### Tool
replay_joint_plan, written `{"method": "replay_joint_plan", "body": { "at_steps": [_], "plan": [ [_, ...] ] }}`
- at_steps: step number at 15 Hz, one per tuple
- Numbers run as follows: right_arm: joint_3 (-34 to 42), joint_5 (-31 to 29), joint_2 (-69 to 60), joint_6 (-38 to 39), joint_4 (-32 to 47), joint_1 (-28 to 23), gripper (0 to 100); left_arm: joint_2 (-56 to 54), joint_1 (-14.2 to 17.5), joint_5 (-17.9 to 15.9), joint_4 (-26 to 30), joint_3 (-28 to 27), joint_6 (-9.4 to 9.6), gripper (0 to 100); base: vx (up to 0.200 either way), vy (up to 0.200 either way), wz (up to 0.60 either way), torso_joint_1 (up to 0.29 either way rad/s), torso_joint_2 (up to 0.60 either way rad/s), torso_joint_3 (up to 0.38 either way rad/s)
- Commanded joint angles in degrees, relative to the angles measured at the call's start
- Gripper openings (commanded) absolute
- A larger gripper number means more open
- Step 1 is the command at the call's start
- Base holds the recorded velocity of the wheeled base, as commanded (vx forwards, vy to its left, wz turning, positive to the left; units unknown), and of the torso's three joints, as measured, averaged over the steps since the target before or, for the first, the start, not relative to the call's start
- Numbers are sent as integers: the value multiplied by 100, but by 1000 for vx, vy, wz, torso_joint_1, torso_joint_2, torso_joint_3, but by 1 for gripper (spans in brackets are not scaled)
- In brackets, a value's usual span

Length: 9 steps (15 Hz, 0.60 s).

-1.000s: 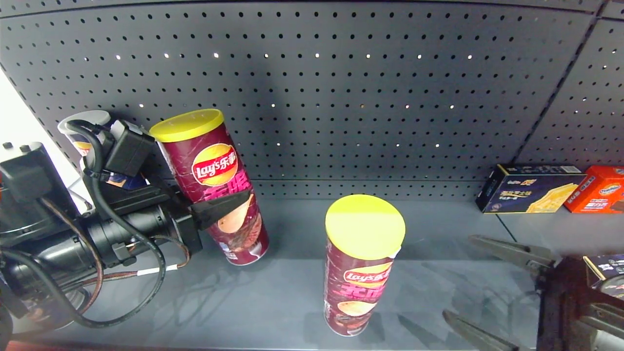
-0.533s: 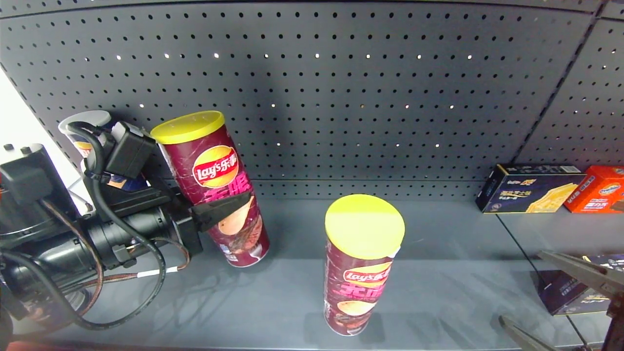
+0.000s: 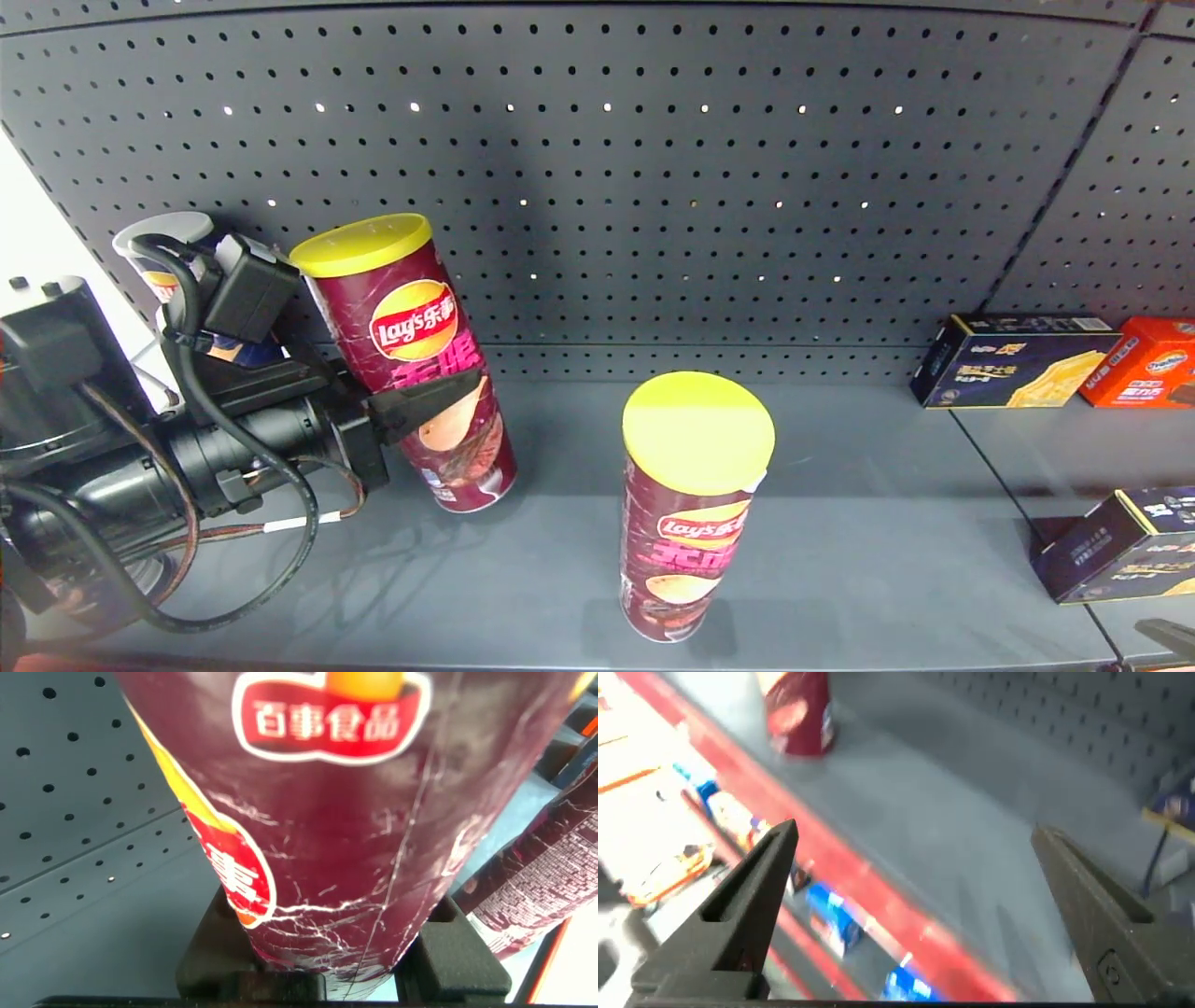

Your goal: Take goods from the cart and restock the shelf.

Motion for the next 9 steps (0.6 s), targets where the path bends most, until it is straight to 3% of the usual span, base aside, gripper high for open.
{"method": "replay_joint_plan", "body": {
  "at_steps": [1, 6, 9],
  "plan": [
    [-24, -1, -1597, 159, 1078, -26, 100, 4, -5, -1, -4, -1, -1, 0, 0, 0, 0, 0, 0, 0],
    [-77, 16, -2881, 651, 2414, -44, 100, 4, -93, -1, -13, -19, -1, 0, 0, 0, 0, 0, 0, 0],
    [-94, 350, -2881, 695, 2467, -53, 100, 4, -93, -1, -4, -19, -1, 0, 0, 0, 0, 0, 0, 0]
  ]
}}
